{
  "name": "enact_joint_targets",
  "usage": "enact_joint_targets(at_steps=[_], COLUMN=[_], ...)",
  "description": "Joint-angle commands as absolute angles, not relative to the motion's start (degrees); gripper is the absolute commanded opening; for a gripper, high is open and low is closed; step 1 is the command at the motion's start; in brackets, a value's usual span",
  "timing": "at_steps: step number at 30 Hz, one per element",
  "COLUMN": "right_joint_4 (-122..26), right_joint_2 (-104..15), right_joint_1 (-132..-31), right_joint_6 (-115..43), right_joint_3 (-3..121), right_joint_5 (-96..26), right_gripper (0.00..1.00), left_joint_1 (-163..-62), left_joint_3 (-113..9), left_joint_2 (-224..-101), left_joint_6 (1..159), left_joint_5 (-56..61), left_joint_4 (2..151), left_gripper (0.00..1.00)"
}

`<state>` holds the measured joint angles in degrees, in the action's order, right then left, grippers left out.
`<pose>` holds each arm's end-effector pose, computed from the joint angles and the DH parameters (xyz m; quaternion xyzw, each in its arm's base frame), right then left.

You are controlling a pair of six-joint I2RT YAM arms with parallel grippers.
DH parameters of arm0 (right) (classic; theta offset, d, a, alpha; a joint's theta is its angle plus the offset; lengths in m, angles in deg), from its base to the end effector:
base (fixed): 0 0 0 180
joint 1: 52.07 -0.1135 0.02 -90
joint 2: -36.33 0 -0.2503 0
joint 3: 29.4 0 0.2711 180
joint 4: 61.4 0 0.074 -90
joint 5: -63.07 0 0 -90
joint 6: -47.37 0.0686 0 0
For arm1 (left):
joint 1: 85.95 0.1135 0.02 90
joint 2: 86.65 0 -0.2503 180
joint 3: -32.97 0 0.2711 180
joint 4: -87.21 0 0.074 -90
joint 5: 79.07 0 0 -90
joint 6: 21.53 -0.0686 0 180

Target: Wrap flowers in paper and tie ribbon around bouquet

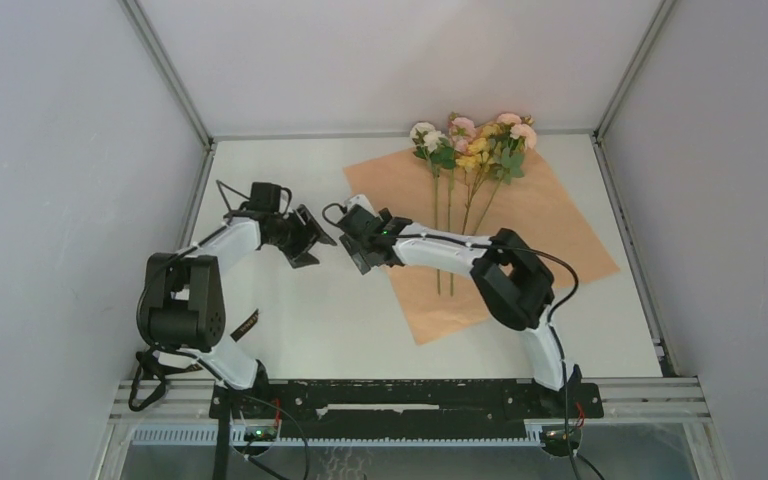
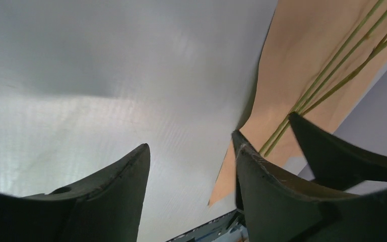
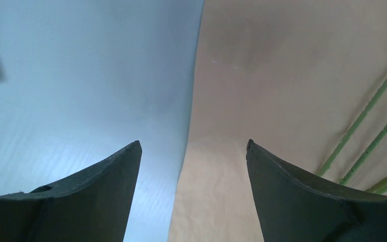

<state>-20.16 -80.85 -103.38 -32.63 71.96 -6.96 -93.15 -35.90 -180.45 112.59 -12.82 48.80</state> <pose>0.3124 0.3526 0.1460 -0.2871 0.9011 -0.0007 0.3250 0.3376 -0.0705 0.1267 -0.2565 0.9183 -0.2782 0.1167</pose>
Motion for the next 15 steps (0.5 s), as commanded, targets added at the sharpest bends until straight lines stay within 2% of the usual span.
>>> enact_joint_targets(at_steps=[1, 7, 15], right_joint_4=[-16.13, -10.97, -11.72], right_joint_2=[-87.23, -95.74, -96.51], right_joint_1=[-105.8, -108.89, -109.23], right_joint_6=[-37.54, -40.36, -42.46], right_joint_3=[78.62, 84.87, 82.28], right_joint_5=[4.88, 15.75, 21.88], right_gripper=[0.85, 0.84, 0.76], left_joint_1=[-87.88, -86.12, -86.12], left_joint_3=[-40.18, -39.37, -39.15], left_joint_2=[-177.09, -177.12, -179.26], left_joint_6=[112.53, 112.06, 112.83], left_joint_5=[-12.15, -14.28, -16.77], left_joint_4=[49.38, 49.2, 48.75], left_gripper=[0.68, 0.68, 0.66])
